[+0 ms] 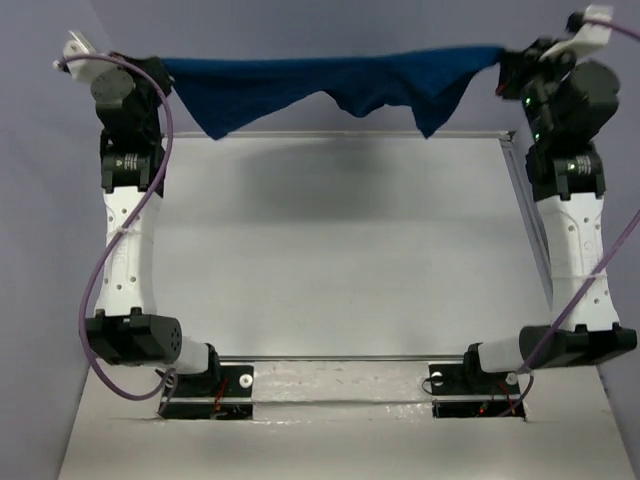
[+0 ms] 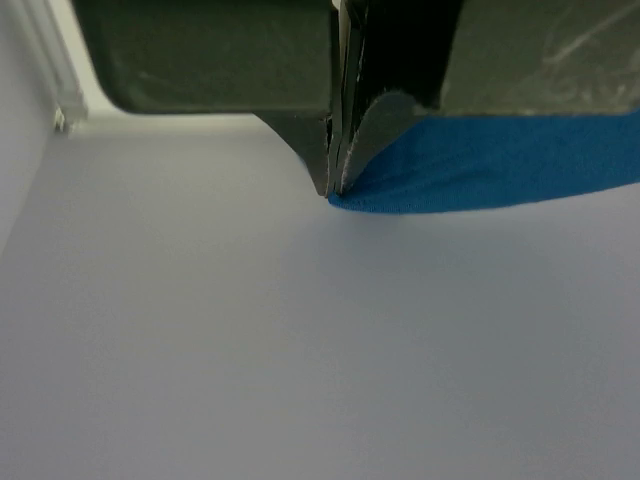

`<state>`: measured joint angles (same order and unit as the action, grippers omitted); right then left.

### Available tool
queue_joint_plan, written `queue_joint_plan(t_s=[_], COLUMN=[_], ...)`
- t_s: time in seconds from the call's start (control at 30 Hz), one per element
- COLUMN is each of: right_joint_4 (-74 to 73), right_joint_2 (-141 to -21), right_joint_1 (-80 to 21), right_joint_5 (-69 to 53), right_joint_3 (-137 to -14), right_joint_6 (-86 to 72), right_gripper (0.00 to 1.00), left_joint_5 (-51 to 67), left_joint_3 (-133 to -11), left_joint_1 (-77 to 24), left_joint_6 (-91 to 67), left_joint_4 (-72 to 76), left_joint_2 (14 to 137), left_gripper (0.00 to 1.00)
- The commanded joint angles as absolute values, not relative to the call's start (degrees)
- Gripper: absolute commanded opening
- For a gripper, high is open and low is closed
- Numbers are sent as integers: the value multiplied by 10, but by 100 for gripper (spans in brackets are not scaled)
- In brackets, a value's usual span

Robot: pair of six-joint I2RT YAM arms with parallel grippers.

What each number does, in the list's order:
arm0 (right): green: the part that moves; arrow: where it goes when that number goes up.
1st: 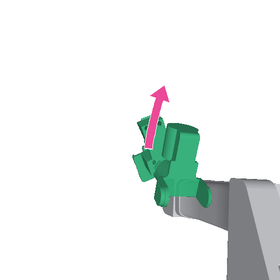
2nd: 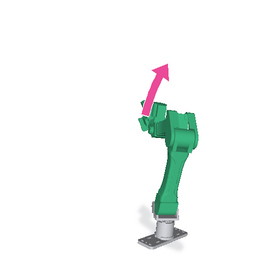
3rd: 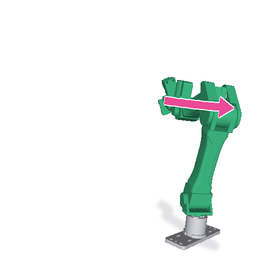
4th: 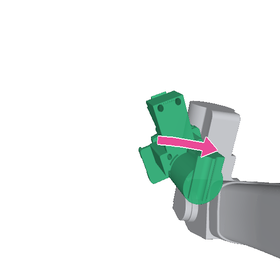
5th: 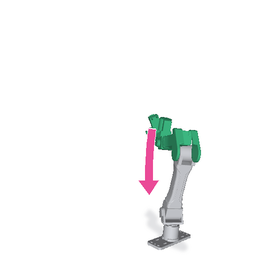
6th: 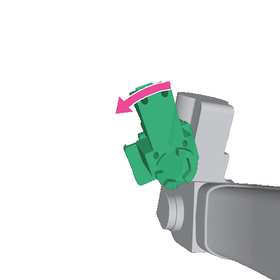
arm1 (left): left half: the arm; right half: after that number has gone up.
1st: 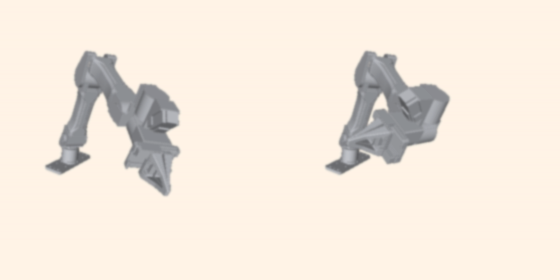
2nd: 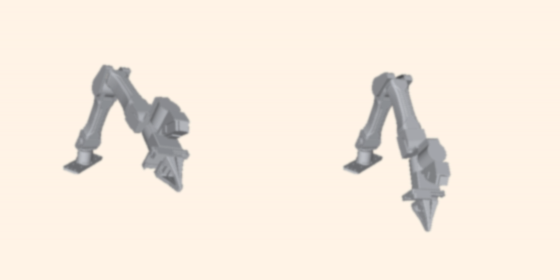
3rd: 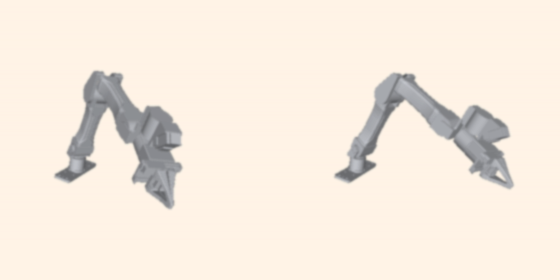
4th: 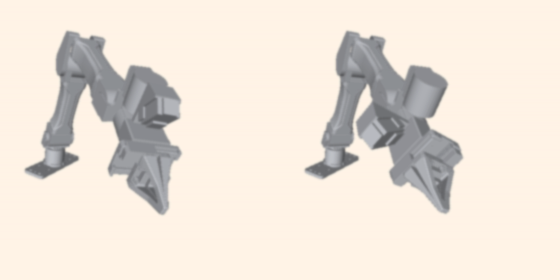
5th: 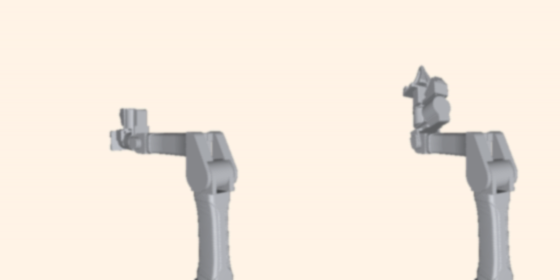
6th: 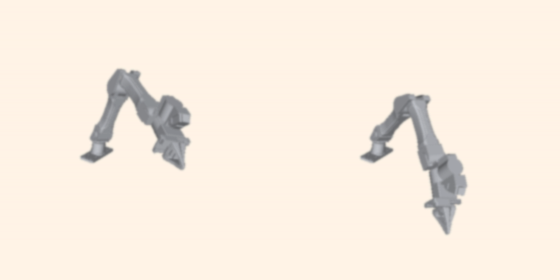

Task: Fold and stack the t-shirts
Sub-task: Flatten the tshirt out, then fold the tshirt

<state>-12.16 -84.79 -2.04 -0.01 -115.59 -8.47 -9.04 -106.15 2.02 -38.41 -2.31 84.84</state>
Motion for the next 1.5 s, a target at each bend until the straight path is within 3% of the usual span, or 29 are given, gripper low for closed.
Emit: queue_joint_plan(t_s=[0.0,0.03,0.13,0.23,0.53,0.7,0.9,1.47], right_joint_4=[-84,-78,-67,-117,-321,-371,-379,-271], right_joint_2=[-760,-709,-617,-569,-548,-559,-559,-920], right_joint_1=[-18,-18,-18,-18,-25,-25,-25,-47], right_joint_5=[-39,-47,-63,-83,-233,-228,-180,-101], right_joint_3=[-850,-732,-534,-432,-336,-355,-431,-768], right_joint_6=[-109,-131,-169,-219,-315,-327,-287,-225], right_gripper=[0,0,0,0,0,0,0,0], left_joint_5=[-89,-88,-85,-84,-49,-46,-53,-95], left_joint_3=[-833,-744,-576,-447,-274,-228,-264,-374], left_joint_1=[33,33,33,38,38,38,38,50], left_joint_6=[-360,-351,-340,-347,-388,-416,-420,-482], left_joint_4=[56,84,113,127,87,56,13,-4], left_joint_2=[777,738,664,615,550,533,528,684], left_gripper=[0,0,0,0,0,0,0,0])
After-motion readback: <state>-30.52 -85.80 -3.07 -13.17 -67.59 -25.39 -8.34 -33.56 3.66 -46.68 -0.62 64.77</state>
